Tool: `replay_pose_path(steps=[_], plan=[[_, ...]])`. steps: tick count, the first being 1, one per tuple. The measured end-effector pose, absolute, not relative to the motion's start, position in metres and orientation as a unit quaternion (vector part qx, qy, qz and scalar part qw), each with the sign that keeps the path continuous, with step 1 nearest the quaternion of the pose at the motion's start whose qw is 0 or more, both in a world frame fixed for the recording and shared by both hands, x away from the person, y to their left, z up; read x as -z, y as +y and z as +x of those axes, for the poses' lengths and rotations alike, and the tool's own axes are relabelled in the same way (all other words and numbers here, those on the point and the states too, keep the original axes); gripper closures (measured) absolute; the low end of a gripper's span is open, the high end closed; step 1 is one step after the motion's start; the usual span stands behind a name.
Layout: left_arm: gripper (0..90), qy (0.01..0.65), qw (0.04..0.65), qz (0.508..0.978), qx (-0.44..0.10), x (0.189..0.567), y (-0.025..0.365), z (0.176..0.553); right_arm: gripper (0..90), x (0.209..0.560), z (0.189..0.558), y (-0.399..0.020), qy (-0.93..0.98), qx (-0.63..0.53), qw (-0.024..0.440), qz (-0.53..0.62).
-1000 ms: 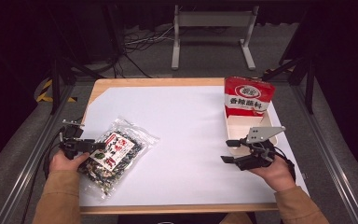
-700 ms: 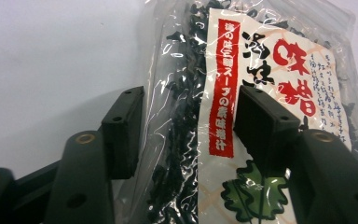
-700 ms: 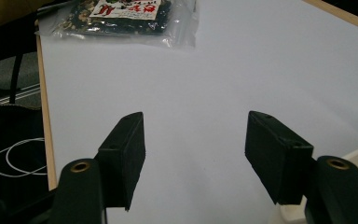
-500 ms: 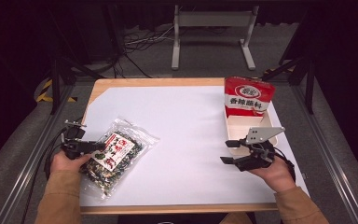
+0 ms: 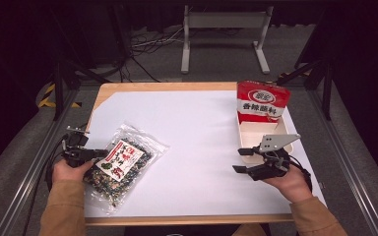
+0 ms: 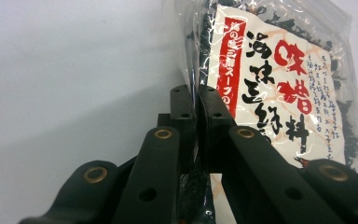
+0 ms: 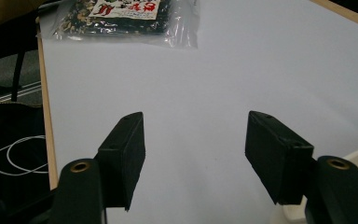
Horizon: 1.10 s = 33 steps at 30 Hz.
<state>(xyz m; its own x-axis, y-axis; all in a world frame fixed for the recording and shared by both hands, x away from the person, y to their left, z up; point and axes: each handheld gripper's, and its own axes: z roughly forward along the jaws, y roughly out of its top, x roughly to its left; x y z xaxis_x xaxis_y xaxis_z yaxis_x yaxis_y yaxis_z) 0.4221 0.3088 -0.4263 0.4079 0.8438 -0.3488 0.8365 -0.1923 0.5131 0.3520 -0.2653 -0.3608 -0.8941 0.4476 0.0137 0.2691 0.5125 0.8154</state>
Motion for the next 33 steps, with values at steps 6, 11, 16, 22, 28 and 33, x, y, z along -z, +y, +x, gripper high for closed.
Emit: replay_pose_path(steps=[6, 11, 16, 22, 28, 33], plan=[[87.3, 0.538, 0.354, 0.765, -0.010, 0.416, 0.311, 0.416, 37.5, 0.360, 0.352, -0.266, 0.863, -0.449, 0.100, 0.209], [87.6, 0.522, 0.385, 0.761, -0.026, 0.400, 0.310, 0.407, 37.5, 0.360, 0.351, -0.265, 0.863, -0.450, 0.102, 0.208], [88.0, 0.504, 0.416, 0.756, -0.040, 0.385, 0.306, 0.399, 37.5, 0.359, 0.350, -0.264, 0.863, -0.450, 0.103, 0.206], [88.6, 0.481, 0.451, 0.749, -0.064, 0.366, 0.294, 0.390, 37.5, 0.358, 0.349, -0.260, 0.863, -0.451, 0.103, 0.203], [88.7, 0.457, 0.474, 0.747, -0.089, 0.352, 0.284, 0.381, 37.6, 0.356, 0.348, -0.255, 0.863, -0.453, 0.107, 0.197], [88.8, 0.437, 0.502, 0.738, -0.110, 0.342, 0.271, 0.374, 37.6, 0.354, 0.349, -0.247, 0.861, -0.456, 0.112, 0.196]])
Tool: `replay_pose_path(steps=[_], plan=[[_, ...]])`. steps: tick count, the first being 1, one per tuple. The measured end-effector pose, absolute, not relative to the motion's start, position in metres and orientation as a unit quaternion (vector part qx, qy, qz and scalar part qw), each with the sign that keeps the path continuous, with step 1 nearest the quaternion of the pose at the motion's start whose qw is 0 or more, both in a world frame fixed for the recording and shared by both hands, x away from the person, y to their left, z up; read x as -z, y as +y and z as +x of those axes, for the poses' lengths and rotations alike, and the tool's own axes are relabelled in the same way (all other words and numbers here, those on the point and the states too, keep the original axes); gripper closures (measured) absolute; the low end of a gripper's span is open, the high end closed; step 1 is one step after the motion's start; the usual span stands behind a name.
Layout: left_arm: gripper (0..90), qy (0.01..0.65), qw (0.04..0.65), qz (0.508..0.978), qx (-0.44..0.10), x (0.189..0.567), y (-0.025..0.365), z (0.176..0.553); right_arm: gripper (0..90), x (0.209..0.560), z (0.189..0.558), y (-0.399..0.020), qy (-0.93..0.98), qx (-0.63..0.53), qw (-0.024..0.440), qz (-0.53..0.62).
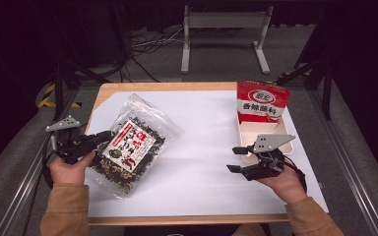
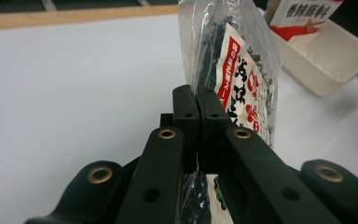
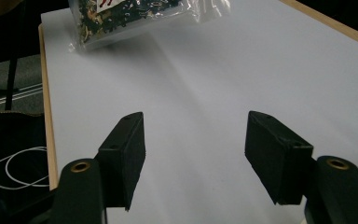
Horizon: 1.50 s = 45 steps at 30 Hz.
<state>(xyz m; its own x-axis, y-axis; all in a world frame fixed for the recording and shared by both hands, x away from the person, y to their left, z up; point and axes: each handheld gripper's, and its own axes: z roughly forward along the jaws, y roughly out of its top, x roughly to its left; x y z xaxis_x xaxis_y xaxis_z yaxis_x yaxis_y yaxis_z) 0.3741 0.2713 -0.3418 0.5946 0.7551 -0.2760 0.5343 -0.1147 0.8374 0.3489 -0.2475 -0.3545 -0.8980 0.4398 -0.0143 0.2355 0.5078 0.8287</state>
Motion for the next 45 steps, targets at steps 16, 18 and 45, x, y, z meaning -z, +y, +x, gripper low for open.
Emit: replay_pose_path(steps=[16, 18, 45], plan=[[89.0, 0.363, 0.571, 0.721, -0.149, 0.318, 0.234, 0.356, 37.1, 0.351, 0.354, -0.225, 0.845, -0.479, 0.104, 0.212], [89.0, 0.350, 0.577, 0.722, -0.152, 0.316, 0.226, 0.354, 36.8, 0.351, 0.356, -0.219, 0.842, -0.486, 0.104, 0.211], [88.8, 0.288, 0.605, 0.723, -0.167, 0.314, 0.173, 0.341, 36.4, 0.359, 0.371, -0.178, 0.814, -0.527, 0.066, 0.237]])
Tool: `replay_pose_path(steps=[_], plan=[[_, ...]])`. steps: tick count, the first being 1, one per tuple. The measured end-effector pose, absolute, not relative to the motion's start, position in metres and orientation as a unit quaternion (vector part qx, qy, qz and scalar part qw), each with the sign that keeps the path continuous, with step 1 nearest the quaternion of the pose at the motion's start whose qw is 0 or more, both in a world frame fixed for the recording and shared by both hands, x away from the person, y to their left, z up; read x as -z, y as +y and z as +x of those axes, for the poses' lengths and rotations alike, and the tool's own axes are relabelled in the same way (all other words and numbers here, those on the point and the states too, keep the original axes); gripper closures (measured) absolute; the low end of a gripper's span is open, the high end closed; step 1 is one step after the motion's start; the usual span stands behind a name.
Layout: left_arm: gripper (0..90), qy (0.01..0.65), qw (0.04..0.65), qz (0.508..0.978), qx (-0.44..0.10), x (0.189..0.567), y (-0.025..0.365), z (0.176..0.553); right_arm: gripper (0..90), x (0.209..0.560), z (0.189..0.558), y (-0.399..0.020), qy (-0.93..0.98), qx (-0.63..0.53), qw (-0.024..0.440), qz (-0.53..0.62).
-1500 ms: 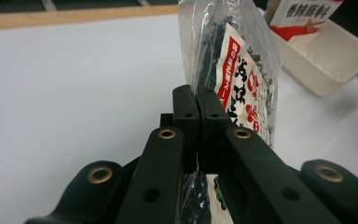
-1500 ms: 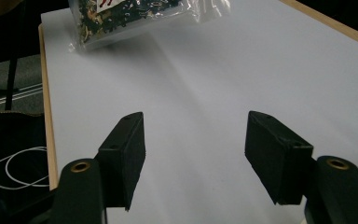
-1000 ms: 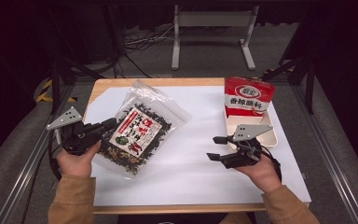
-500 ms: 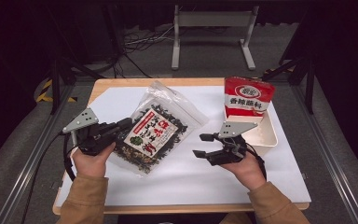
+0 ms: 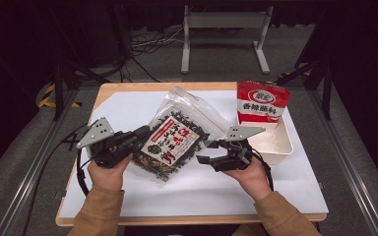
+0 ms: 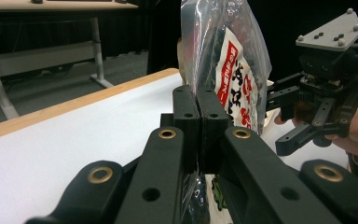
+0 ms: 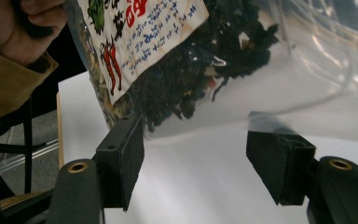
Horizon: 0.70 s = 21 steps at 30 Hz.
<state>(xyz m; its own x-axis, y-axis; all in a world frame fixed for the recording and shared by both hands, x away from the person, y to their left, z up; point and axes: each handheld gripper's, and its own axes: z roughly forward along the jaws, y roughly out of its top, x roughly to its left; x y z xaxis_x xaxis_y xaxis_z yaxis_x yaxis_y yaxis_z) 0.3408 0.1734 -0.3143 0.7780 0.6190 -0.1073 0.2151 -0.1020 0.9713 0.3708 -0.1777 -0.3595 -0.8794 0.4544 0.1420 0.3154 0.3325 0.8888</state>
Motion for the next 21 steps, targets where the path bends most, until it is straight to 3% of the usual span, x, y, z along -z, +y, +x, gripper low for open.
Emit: replay_pose_path(steps=[2, 7, 13, 21], plan=[[88.9, 0.285, 0.610, 0.720, -0.167, 0.3151, 0.1719, 0.3403, 37.6, 0.3598, 0.3709, -0.1769, 0.811, -0.529, 0.062, 0.240], [88.7, 0.286, 0.615, 0.718, -0.153, 0.3179, 0.1695, 0.3402, 50.7, 0.3597, 0.3708, -0.1773, 0.811, -0.531, 0.055, 0.240], [88.4, 0.285, 0.621, 0.715, -0.149, 0.3189, 0.1714, 0.3409, 74.1, 0.3556, 0.3679, -0.1797, 0.809, -0.544, 0.035, 0.220], [86.9, 0.284, 0.628, 0.711, -0.139, 0.3190, 0.1741, 0.3423, 82.0, 0.3509, 0.3678, -0.1836, 0.807, -0.551, 0.006, 0.211]])
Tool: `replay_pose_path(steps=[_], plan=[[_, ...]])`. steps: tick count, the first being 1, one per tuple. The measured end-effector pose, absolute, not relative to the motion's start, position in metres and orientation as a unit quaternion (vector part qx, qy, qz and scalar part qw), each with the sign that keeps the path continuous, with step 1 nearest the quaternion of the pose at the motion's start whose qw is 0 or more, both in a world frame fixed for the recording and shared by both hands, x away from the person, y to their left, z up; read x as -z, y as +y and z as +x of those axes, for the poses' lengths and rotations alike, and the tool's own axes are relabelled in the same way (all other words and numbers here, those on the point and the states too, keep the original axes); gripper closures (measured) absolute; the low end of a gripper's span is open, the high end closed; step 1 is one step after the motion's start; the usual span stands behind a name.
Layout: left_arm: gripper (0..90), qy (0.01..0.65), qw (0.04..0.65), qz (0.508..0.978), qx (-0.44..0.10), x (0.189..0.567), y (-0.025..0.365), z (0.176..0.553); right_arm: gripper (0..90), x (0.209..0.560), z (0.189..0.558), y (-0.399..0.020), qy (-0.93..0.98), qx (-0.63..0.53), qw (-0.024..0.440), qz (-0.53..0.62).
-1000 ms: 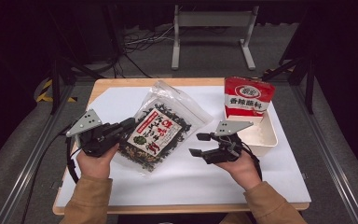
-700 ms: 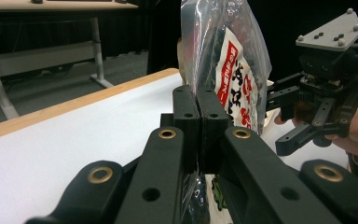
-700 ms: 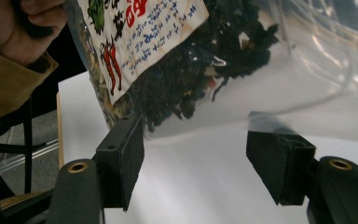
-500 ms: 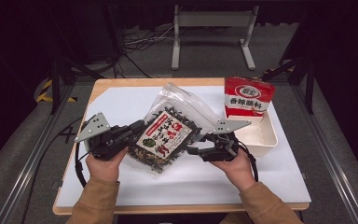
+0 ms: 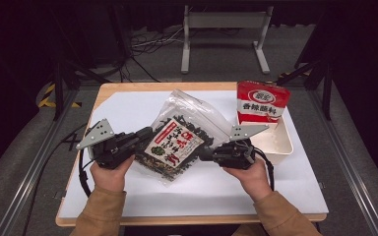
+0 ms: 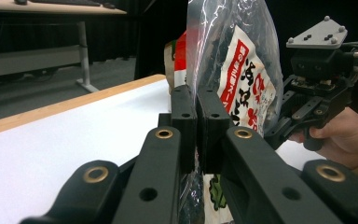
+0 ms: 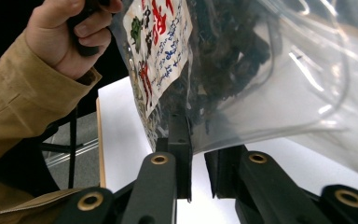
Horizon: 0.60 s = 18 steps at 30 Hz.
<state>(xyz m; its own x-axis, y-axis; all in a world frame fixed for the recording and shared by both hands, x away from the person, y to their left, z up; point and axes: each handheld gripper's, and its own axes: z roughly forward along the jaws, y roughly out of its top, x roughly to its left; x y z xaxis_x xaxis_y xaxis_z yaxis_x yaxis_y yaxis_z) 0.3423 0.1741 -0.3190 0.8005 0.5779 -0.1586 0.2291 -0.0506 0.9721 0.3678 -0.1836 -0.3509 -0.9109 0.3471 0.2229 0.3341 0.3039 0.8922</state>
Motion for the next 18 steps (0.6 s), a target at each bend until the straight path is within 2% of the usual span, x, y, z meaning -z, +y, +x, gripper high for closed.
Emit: replay_pose_path(steps=[7, 18], plan=[[82.6, 0.286, 0.628, 0.713, -0.127, 0.320, 0.175, 0.345, 87.3, 0.345, 0.367, -0.190, 0.805, -0.552, -0.001, 0.219], [75.9, 0.285, 0.628, 0.713, -0.124, 0.321, 0.175, 0.347, 88.8, 0.339, 0.365, -0.192, 0.805, -0.546, 0.003, 0.233]])
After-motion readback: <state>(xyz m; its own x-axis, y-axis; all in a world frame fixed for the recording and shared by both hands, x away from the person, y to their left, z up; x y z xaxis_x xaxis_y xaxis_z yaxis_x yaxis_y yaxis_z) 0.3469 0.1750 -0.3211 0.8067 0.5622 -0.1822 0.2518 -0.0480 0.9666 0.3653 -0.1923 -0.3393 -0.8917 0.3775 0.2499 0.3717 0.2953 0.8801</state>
